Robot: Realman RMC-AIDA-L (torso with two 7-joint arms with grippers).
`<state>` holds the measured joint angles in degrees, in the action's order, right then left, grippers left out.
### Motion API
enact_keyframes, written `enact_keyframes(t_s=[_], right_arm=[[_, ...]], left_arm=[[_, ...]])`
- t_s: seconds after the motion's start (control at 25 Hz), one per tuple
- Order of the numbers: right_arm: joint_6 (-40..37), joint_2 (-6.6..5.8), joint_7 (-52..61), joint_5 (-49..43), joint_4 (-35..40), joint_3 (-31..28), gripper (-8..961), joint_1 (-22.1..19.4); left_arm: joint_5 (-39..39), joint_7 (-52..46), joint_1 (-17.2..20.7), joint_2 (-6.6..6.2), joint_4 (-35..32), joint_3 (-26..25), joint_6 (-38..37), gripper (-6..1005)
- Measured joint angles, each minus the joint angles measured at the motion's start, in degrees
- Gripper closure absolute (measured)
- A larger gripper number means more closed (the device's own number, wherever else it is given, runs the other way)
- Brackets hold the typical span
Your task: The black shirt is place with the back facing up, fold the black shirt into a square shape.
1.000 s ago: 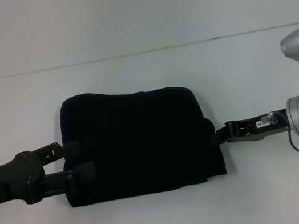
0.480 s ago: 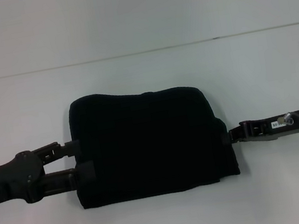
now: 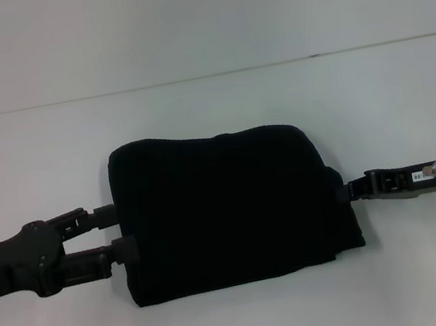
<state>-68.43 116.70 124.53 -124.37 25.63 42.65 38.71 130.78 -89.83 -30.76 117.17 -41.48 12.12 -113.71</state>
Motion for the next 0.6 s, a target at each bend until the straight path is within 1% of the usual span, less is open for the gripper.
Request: enact_keyframes(t_s=[0.32, 0.6], right_arm=[[0.84, -0.06, -0.32, -0.15, 0.04, 0.13, 900, 0.39], [-0.36, -0.28, -0.79, -0.07, 0.19, 0.19, 899, 0.04]], left_arm=[[-0.05, 0.0, 0.14, 0.16, 0.08, 0.0, -0.03, 57], [-0.7, -0.61, 0.24, 0.15, 0.08, 0.0, -0.27, 56]])
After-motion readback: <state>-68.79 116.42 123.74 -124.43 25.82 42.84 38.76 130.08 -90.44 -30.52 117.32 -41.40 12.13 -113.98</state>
